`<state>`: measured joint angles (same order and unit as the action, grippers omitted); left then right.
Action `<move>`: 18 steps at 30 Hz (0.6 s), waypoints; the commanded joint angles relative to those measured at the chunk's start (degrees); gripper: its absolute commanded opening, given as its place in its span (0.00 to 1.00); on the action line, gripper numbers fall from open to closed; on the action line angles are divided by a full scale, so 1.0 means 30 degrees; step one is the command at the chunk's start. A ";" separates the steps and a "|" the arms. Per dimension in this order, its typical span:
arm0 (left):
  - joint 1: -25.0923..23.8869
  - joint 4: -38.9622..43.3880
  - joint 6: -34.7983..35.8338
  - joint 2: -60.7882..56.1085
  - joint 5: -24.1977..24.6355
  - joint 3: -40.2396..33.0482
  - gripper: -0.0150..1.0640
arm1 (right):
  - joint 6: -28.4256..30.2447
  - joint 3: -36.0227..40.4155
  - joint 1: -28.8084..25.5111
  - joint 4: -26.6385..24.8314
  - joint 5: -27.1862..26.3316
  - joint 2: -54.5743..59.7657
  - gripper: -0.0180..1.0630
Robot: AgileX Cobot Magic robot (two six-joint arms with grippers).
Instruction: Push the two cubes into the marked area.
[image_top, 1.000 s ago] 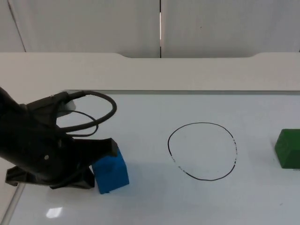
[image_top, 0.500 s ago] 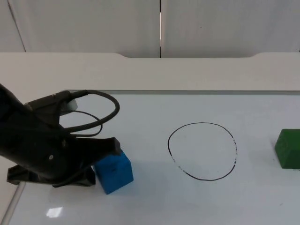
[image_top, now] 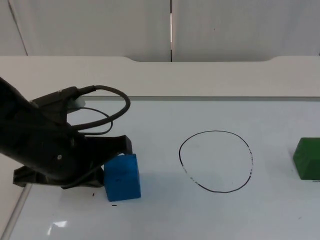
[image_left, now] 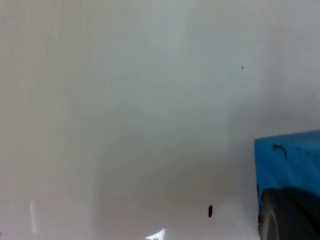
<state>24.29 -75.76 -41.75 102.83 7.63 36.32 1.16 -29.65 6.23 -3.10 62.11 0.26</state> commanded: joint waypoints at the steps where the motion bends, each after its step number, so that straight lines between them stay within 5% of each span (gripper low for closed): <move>1: 0.0098 -0.0100 0.0025 0.0012 0.0321 0.0106 0.01 | 0.0070 0.0070 -0.0109 0.0110 -0.0130 -0.0088 0.99; 7: 0.0285 -0.0100 0.0073 0.0012 0.0868 0.0106 0.01 | 0.0070 0.0070 -0.0109 0.0110 -0.0130 -0.0088 0.99; 18: 0.1297 -0.0587 0.0037 0.0012 -0.0455 0.0106 0.01 | 0.0070 0.0070 -0.0109 0.0110 -0.0130 -0.0088 0.99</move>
<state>27.78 -76.27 -41.75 102.83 6.99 36.32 1.16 -29.65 6.23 -3.10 62.11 0.26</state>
